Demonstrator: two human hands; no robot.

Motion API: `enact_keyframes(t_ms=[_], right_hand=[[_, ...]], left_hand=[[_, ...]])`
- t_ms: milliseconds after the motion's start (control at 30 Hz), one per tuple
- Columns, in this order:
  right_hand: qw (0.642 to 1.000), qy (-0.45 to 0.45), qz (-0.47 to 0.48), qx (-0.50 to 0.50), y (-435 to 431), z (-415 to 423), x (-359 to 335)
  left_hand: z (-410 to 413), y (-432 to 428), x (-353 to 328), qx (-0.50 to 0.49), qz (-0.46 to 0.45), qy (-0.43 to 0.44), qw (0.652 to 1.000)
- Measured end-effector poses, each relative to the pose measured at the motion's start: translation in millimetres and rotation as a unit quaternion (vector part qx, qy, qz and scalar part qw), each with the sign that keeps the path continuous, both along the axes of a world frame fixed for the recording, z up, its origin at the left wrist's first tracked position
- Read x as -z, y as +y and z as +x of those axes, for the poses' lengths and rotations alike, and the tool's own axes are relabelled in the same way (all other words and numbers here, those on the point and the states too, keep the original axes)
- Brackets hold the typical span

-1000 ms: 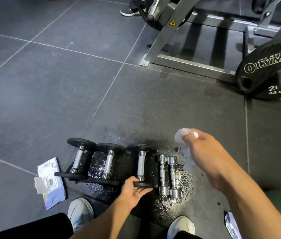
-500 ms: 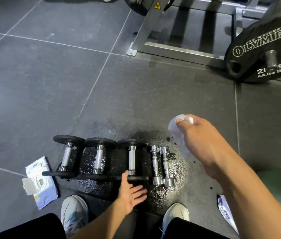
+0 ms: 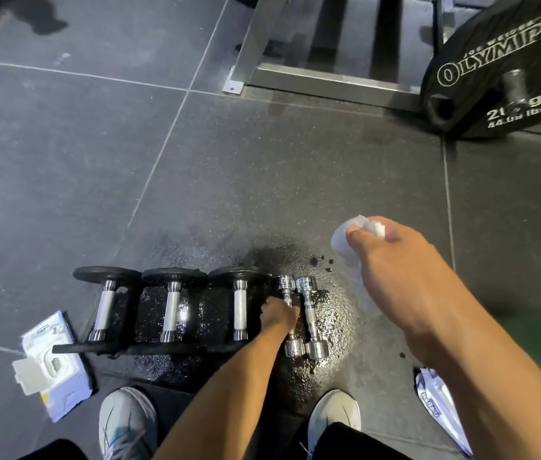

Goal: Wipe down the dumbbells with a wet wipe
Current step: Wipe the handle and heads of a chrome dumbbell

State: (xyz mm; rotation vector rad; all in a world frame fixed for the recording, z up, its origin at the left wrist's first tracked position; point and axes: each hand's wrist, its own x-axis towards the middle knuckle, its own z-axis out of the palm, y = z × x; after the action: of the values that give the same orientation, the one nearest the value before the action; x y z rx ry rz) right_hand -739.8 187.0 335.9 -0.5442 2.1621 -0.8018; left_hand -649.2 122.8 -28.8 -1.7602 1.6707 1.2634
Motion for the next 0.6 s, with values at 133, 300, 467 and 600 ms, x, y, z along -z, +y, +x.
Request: enact_keyframes(t_ms=[133,300,467,600], right_hand=[[1.000,0.001,0.004,-0.001,0.5,-1.6,7.1],[1.000,-0.008,-0.006,0.018,3.0,-5.3,9.1],[0.999,-0.013,-0.012,0.037,2.2,-6.8,10.4],[0.999,-0.017,-0.017,0.043,-2.4,-10.1,7.3]], left_hand=[[0.1,8.7,29.2,0.052,0.046,-0.013,0.998],[-4.6,6.7,32.5,0.003,0.027,0.014,1.000],[3.6,-2.5,38.4,-0.040,0.041,0.042,0.997],[7.0,-4.4,28.3,-0.095,0.079,0.079,0.989]])
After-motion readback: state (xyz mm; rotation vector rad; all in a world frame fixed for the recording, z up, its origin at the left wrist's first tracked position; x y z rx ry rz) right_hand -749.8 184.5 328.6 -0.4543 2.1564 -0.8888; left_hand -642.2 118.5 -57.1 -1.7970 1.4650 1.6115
